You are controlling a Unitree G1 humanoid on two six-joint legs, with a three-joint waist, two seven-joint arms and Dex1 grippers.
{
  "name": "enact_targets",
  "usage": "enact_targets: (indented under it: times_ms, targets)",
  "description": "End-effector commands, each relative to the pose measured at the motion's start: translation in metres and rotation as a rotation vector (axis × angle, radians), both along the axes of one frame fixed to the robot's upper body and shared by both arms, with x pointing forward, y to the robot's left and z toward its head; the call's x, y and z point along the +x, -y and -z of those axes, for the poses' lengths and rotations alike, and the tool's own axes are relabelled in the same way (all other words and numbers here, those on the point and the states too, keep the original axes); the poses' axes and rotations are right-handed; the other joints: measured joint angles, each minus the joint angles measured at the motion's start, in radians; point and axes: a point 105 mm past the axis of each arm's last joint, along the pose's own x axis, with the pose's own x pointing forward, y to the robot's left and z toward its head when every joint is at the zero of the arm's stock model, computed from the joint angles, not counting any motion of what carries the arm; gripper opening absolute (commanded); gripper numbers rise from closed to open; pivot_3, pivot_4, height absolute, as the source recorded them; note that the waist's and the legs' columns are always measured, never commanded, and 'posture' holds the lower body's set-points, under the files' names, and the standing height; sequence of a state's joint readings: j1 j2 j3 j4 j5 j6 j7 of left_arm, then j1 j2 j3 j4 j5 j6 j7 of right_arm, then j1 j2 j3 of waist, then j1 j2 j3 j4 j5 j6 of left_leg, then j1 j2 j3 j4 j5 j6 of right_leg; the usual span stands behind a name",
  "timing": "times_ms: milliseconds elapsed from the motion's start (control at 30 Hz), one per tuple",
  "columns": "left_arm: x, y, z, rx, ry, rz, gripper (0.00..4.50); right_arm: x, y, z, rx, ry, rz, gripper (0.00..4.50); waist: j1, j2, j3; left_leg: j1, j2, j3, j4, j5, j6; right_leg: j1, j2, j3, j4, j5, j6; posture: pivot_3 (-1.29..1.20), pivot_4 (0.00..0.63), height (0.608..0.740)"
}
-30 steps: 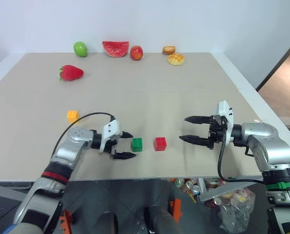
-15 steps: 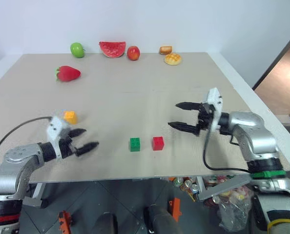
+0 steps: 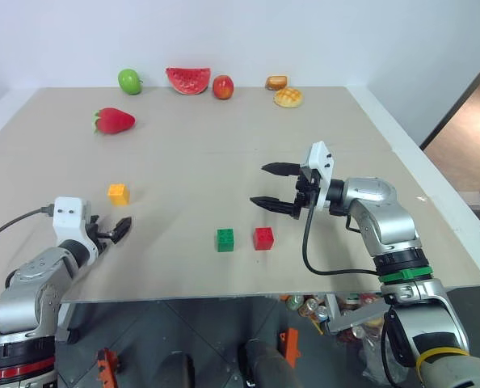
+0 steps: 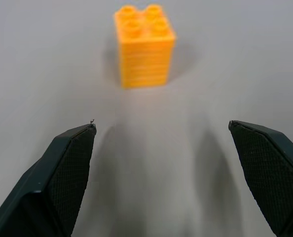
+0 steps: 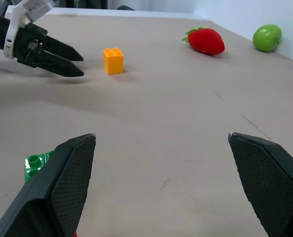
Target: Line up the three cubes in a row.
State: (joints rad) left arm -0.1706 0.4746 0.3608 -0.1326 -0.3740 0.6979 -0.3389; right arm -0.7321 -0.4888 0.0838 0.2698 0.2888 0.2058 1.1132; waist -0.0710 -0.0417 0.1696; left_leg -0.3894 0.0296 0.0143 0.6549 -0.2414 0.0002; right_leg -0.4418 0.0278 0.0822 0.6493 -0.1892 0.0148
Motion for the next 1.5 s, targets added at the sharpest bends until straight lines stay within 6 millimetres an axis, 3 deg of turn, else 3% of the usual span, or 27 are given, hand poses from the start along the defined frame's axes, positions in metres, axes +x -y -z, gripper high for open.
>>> enact_targets:
  times_ms: [33,533,733,767,1033,1300,1433,1500]
  targets:
    - [0.012,-0.002,-0.004,0.027,0.022,-0.027,4.46,-0.002,0.001,-0.016,0.010,0.059,-0.011,4.50,0.000,0.000,0.000,0.000,0.000,0.000,0.000,0.000,0.000,0.000,0.000,0.000,0.000,0.000,0.000,0.00,0.150,0.740]
    - [0.057,0.009,-0.009,0.015,0.031,0.027,4.46,-0.008,0.013,-0.015,0.024,0.064,0.040,4.50,0.026,0.000,0.000,0.001,0.000,-0.002,0.000,0.002,-0.003,0.001,0.001,-0.002,0.001,0.003,-0.002,0.00,0.150,0.740]
    - [0.062,0.013,-0.011,0.030,0.039,0.048,4.46,-0.008,0.014,-0.016,0.030,0.059,0.048,4.50,0.027,0.000,0.000,0.000,-0.001,-0.002,0.000,0.004,-0.006,0.001,0.000,-0.002,0.000,0.003,-0.001,0.00,0.150,0.740]
    - [0.063,0.014,-0.012,0.031,0.042,0.050,3.94,-0.008,0.014,-0.016,0.030,0.058,0.046,4.50,0.027,0.000,0.000,0.000,-0.001,-0.002,0.000,0.004,-0.006,0.001,0.000,-0.002,0.000,0.003,0.000,0.00,0.150,0.740]
    - [0.069,0.026,-0.018,0.031,0.072,0.076,1.32,-0.006,0.011,-0.014,0.024,0.052,0.039,4.50,0.026,0.000,0.000,-0.001,-0.001,-0.002,0.000,0.004,-0.006,0.001,0.000,-0.002,-0.001,0.003,0.000,0.00,0.150,0.740]
    - [0.069,0.026,-0.018,0.057,0.082,0.090,1.27,-0.006,0.012,-0.014,0.015,0.049,0.028,4.50,0.026,0.000,0.000,-0.001,-0.001,-0.003,0.000,0.004,-0.006,0.000,0.000,-0.002,-0.001,0.003,0.000,0.00,0.150,0.740]
    - [0.064,0.038,-0.030,0.087,0.173,0.228,1.27,-0.017,0.013,-0.010,-0.011,0.004,-0.027,4.50,0.026,0.000,0.000,-0.002,-0.001,-0.002,0.000,0.004,-0.006,0.000,0.000,-0.002,-0.001,0.003,0.000,0.00,0.150,0.740]
    - [0.057,0.048,-0.032,0.115,0.190,0.342,1.27,-0.033,0.016,-0.005,-0.043,-0.041,-0.103,4.50,0.026,0.000,0.000,-0.002,-0.001,-0.002,0.000,0.004,-0.006,0.000,0.000,-0.002,-0.001,0.003,0.000,0.00,0.150,0.740]
